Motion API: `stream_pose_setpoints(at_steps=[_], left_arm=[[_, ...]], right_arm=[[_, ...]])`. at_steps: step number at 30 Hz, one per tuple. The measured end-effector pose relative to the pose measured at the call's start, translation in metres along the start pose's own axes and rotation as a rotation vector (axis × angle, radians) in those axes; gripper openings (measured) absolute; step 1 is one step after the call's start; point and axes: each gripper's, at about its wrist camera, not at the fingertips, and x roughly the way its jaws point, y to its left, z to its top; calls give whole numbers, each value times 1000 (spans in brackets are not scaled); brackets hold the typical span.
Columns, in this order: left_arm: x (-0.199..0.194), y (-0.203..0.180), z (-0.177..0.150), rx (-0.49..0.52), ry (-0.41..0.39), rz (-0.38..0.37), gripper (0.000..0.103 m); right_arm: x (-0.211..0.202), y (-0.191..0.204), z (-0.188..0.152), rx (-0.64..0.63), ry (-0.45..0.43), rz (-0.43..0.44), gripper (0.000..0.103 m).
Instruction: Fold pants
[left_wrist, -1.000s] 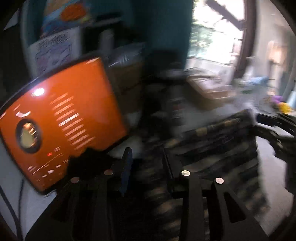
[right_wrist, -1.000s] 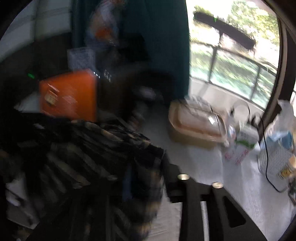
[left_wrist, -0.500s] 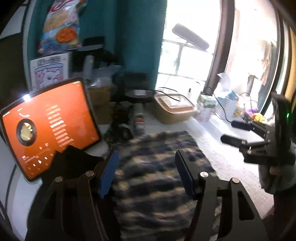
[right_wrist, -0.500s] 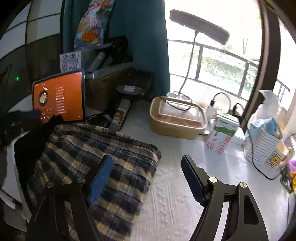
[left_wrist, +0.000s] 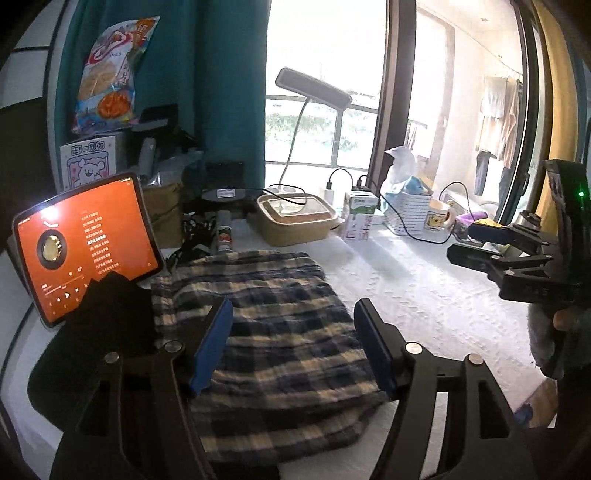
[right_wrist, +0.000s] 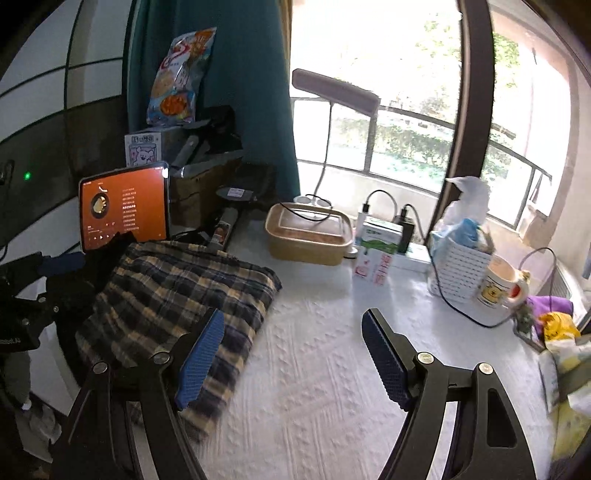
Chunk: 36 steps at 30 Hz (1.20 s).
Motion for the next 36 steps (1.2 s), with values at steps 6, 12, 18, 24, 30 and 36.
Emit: stream_pose_setpoints(at_steps=[6,12,18,24,30,36], left_arm=[[-17,-31,-6,51,-25,-9,79],[-32,-54,1,62,-74,4,93],[-72,-86,13,99,-223,21,95],[-104,-105,12,83,-340,9,102],[-114,-114,4,113,-401,124,102],[-105,-105,-8,93,-347,118,102]], right_arm=[[-53,-15,-19,50,-60,-39,79],[-101,-29,-33,85,-110,-90,79],[-156,-40,-43,124,-201,-154,79],[-196,-47,-58,169,-277,-207,83],[-222,-48,-72,204,-359,-225,94],[-222,-44,-79,207,-380,-301,99]])
